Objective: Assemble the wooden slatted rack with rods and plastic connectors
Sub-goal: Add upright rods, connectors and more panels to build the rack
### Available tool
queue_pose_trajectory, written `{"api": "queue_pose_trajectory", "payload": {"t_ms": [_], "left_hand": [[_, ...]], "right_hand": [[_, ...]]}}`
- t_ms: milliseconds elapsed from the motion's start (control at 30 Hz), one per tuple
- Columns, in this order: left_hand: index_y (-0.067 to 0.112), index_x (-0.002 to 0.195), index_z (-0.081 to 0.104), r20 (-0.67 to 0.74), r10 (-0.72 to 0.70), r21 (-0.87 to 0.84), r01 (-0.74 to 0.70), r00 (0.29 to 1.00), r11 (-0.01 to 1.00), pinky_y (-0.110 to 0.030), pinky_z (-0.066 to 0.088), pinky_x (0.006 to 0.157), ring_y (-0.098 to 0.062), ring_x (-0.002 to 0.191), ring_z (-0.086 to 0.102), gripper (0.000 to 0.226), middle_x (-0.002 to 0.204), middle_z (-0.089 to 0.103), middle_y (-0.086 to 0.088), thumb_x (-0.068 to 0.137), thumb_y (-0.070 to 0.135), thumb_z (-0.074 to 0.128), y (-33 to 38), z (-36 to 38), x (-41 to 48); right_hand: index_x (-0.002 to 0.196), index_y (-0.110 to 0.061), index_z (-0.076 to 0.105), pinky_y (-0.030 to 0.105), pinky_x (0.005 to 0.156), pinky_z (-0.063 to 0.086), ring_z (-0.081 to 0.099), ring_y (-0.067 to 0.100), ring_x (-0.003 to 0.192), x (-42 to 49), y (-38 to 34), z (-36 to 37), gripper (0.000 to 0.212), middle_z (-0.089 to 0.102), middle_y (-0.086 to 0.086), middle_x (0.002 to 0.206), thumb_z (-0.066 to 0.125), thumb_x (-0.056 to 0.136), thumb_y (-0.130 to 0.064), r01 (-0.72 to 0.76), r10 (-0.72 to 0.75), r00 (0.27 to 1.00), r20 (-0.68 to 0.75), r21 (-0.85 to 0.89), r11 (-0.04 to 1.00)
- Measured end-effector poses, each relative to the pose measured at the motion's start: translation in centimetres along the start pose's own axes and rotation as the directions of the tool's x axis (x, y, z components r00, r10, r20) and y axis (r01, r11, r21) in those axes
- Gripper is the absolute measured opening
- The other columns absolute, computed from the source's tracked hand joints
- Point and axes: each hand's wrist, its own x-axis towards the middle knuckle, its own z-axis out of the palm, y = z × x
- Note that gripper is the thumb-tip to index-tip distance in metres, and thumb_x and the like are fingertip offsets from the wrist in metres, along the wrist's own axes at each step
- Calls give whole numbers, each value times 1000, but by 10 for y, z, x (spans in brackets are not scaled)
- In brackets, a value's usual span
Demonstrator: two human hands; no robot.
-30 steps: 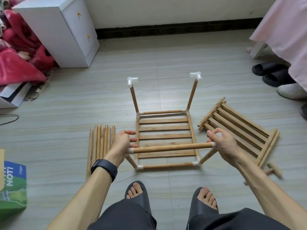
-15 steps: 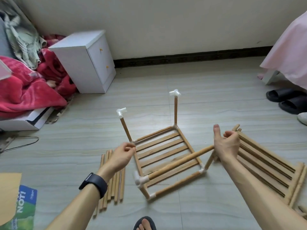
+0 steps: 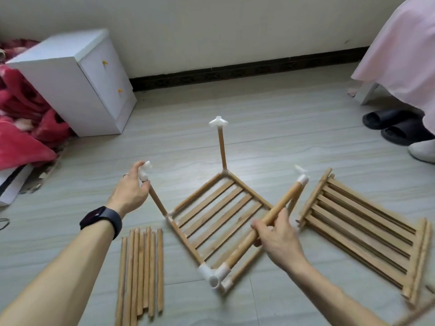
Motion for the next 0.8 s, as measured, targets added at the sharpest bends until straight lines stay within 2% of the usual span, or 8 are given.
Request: {"api": "queue_pose_trajectory", "payload": {"t_ms": [167,233,300,400,500,567,667,800], "left_hand": [[19,140,27,-36,10,-163,-16,999,986,-42,45,80,-29,92,57,56,102,56,-3,98,33,62,10,7,-32],[24,145,22,-1,53,-194,-52,999,980,-43,49,81,-26,93,62,67,95,64,0,96,38,66,16,15,-55],[32,149,18,34,83,-190,-75,996,979,-44,50,86,-25,99,64,74,103,71,-5,94,40,68,18,26,-79],[38,149,23,12,98,-213,-93,995,973,-40,49,87,-25,112,63,70,105,73,0,95,36,68,20,38,-118],[38,147,30,20,110,-243,-102,994,965,-28,53,69,-12,89,67,67,89,62,15,93,27,69,30,43,-157],[38,148,32,76,129,-281,-103,989,954,-30,60,76,-7,89,66,69,93,62,11,92,20,68,35,48,-179],[43,155,20,236,223,-377,-123,946,918,-31,57,94,-9,108,65,84,114,62,14,92,14,67,50,56,-211],[45,156,27,412,360,-351,-219,837,910,-15,51,92,-4,115,61,80,142,56,7,93,3,55,77,61,-231]], "right_hand": [[112,-33,60,43,82,54,70,26,89,82,-24,-45,35,71,-7,91,44,98,-62,110,-144,987,-72,-346,932],[127,-32,64,45,91,53,67,27,103,100,-30,-59,49,71,-3,106,44,97,-66,42,-74,988,-137,-225,973],[122,-22,66,48,96,51,62,27,112,102,-30,-66,58,68,2,113,44,96,-69,-33,26,975,-221,-26,999],[110,-13,60,37,83,40,54,22,101,70,-17,-67,50,58,3,109,40,102,-59,-49,108,923,-369,167,985],[103,-11,60,40,78,48,62,22,93,19,15,-55,58,65,5,106,42,98,-65,-20,132,917,-376,287,958],[115,-10,59,42,87,48,62,26,101,-12,36,-40,63,66,6,109,44,96,-68,-50,134,941,-310,265,963],[128,-22,53,48,105,46,58,21,120,-54,54,-13,68,61,2,128,48,87,-76,-114,111,993,26,222,968],[137,-34,53,25,93,49,61,0,115,-96,39,4,84,61,-18,126,44,74,-90,95,-124,949,291,111,989]]}}
